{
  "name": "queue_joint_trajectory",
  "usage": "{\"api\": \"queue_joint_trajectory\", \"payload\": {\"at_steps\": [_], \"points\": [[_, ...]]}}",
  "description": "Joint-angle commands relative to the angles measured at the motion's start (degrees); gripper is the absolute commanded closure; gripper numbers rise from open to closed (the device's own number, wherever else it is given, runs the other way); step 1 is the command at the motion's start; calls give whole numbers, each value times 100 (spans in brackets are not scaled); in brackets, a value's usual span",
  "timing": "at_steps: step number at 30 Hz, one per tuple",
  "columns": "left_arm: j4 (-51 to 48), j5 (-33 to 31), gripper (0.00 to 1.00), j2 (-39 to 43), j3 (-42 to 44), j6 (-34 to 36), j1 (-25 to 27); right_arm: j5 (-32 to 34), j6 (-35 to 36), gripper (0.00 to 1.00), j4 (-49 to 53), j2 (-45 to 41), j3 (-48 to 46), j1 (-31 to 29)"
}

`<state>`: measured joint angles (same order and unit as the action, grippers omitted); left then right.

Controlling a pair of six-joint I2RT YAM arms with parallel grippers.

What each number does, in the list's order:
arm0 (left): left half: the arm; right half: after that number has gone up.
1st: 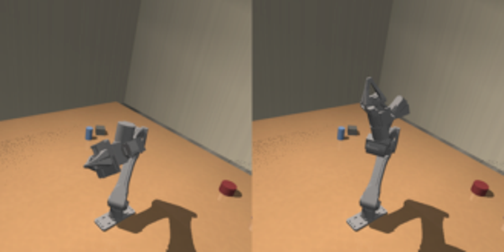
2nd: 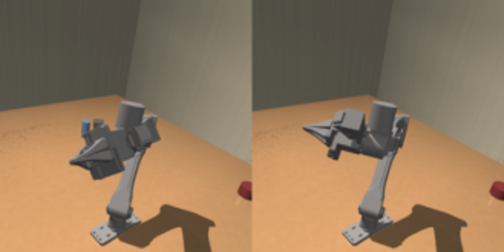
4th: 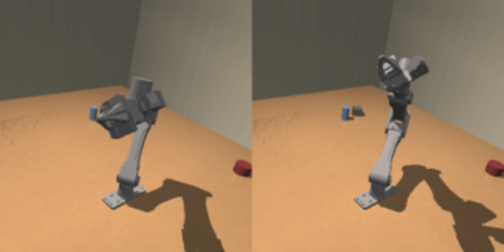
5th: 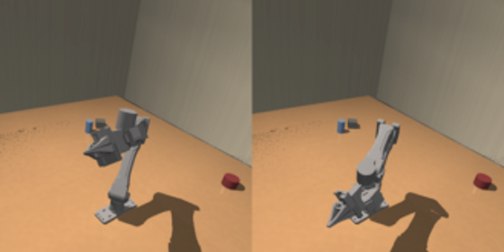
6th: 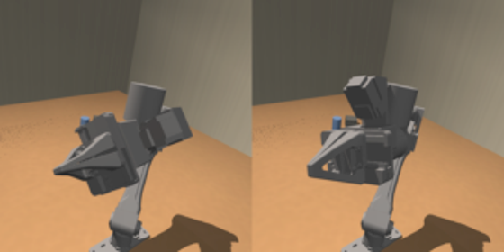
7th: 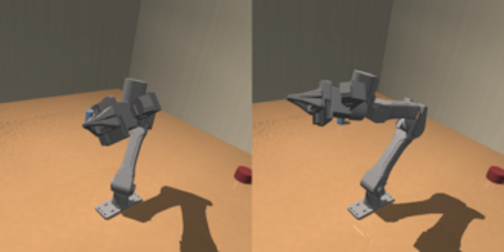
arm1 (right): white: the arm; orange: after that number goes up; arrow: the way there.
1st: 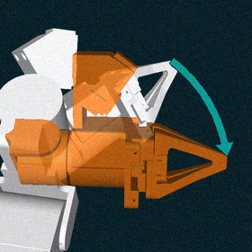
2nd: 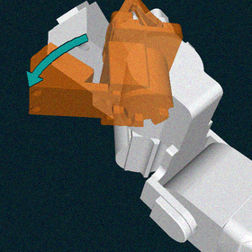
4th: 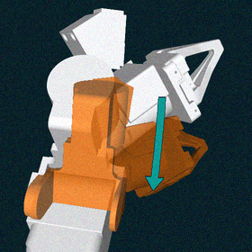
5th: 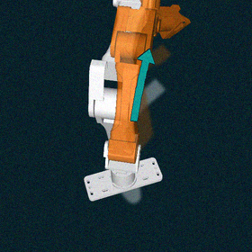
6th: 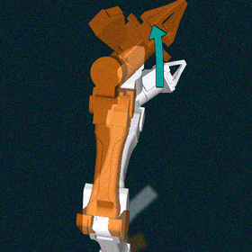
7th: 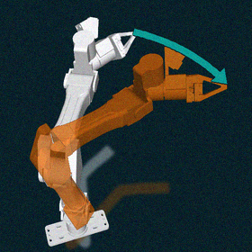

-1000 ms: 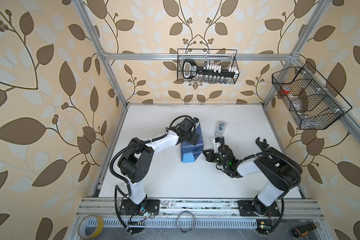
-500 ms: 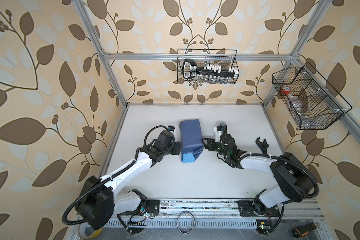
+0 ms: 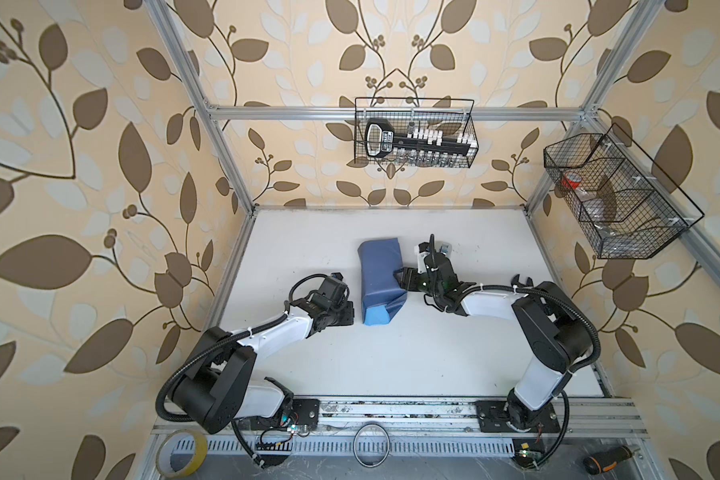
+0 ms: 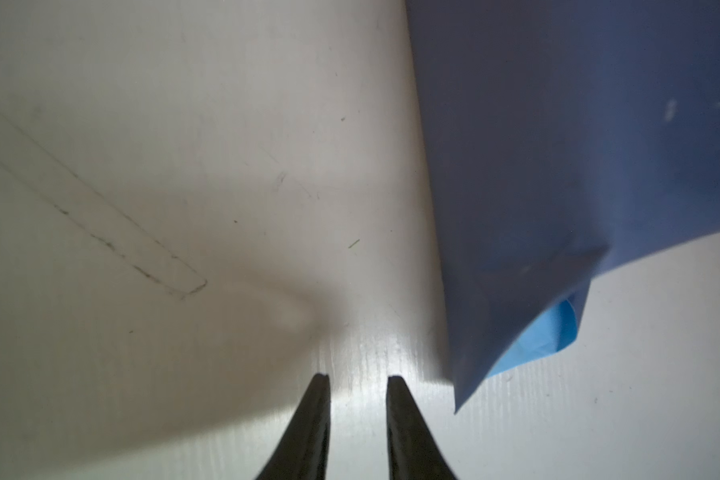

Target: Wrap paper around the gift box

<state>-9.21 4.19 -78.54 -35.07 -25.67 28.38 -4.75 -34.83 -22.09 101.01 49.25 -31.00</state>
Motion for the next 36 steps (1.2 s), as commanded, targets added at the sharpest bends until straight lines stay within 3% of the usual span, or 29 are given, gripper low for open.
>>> {"api": "queue_joint_trajectory", "payload": {"at_steps": [1, 6, 9, 17, 23, 36], "points": [[474, 414, 75, -188, -145, -109, -61, -167, 61, 39, 144, 24, 50, -32], [857, 747, 76, -611, -167, -269, -61, -222, -66, 43, -42, -54, -198, -184], [947, 606, 77, -643, -151, -298, -63, -199, -157, 44, -172, -170, -366, -290], [1229, 657, 80, -674, -57, -407, -61, 0, -98, 39, -152, -526, -566, -185], [1739, 959, 80, -615, 212, -725, -22, -66, -9, 40, -110, -406, -543, -47], [2004, 1004, 80, -593, 444, -1032, 180, -107, -114, 48, -293, 6, -528, -202]]}}
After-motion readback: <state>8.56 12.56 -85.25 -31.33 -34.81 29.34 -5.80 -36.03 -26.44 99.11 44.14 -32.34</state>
